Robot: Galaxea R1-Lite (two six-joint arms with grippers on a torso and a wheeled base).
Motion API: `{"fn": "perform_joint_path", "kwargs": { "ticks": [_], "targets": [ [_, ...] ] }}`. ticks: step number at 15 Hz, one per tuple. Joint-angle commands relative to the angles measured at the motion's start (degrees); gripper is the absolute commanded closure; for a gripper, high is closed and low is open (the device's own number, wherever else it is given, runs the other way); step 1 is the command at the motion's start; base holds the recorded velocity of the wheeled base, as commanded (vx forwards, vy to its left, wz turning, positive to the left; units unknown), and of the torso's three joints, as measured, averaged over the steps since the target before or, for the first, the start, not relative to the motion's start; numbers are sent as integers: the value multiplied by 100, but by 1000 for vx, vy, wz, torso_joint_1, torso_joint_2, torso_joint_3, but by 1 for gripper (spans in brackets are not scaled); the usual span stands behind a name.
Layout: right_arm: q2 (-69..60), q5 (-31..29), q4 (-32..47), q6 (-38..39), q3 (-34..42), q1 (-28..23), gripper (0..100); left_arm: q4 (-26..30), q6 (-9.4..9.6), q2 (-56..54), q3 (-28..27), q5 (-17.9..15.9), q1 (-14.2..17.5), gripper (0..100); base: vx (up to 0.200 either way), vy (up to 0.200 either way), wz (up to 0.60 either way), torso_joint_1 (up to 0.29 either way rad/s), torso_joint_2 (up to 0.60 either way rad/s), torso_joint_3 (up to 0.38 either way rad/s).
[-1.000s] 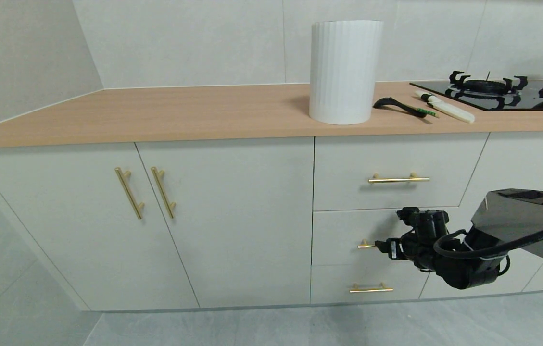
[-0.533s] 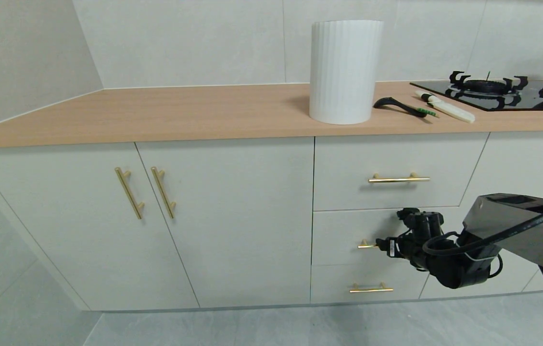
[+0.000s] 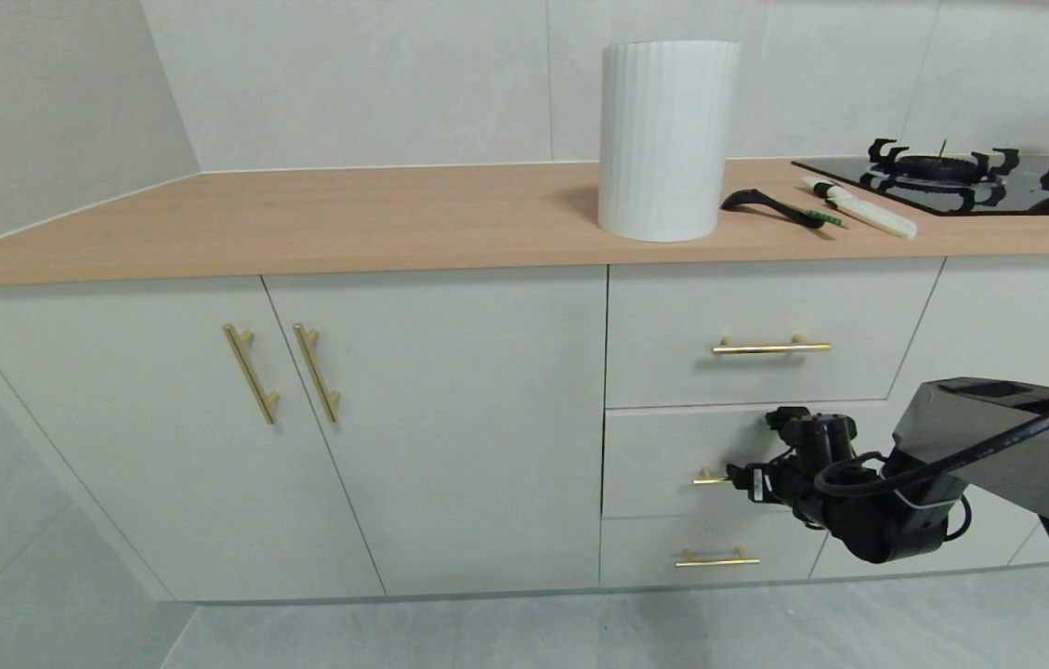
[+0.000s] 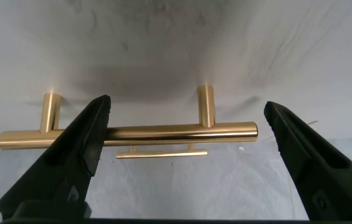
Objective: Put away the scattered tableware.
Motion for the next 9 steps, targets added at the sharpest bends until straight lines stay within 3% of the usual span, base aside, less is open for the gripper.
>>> {"fn": "perform_joint_path", "kwargs": {
  "ticks": [1, 5, 9],
  "targets": [
    [-9, -6, 24, -7, 11, 0, 0, -4, -4, 9, 0, 2, 0, 0, 0, 0, 0, 0, 0, 0],
    [-167, 29, 68, -16, 143, 0, 0, -4, -4, 9, 0, 2, 0, 0, 0, 0, 0, 0, 0, 0],
    [-1011, 363, 867, -165, 644, -8, 0, -4, -4, 9, 0, 2, 0, 0, 0, 0, 0, 0, 0, 0]
  ]
}}
